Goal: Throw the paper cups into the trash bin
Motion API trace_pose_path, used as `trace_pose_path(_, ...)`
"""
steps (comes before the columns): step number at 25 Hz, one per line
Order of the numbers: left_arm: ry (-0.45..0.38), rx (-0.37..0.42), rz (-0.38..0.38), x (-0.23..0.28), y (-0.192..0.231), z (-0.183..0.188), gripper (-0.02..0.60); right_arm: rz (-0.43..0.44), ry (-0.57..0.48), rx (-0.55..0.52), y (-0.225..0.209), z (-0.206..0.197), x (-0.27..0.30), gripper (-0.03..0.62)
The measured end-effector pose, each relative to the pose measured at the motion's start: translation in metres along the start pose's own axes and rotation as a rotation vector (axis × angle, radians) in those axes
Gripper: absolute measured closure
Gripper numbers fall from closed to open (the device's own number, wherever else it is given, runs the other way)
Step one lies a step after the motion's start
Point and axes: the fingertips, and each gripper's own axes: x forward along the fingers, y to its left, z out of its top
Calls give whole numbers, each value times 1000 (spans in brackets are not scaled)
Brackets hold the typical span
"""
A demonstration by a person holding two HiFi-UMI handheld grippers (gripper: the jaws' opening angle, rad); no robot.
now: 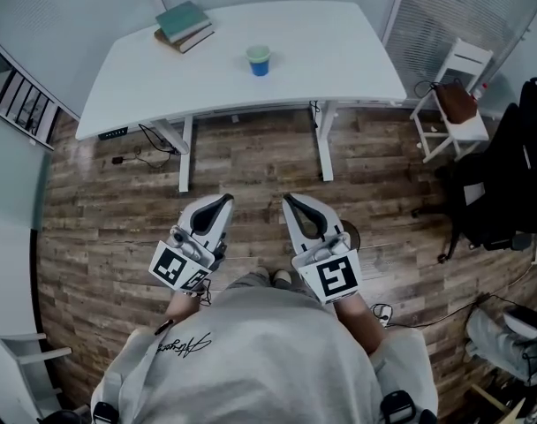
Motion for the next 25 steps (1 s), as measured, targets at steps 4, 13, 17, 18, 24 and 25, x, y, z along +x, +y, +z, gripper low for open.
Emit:
trace_pose_path(4,5,-5,5,0,2,-3,578,4,-15,-4,-2,2,2,583)
trace_pose_path(13,-14,5,22,-6,3,8,578,3,-18,-3,-9,4,-1,583)
trace_pose_path(17,-10,2,27,-12,5,8,578,15,-28,0,-4,3,4,583)
trace_pose_path(18,-8,4,25,-13,6,8,578,19,-27,0,-2,3,4,583)
trace_pose_path(24,-29,3,10,-4,14,11,578,17,-27,-2,-5,4,15,583)
trace_pose_path(25,-30,4,5,-2,16,10,578,15,-29,-5,-6,5,17,583)
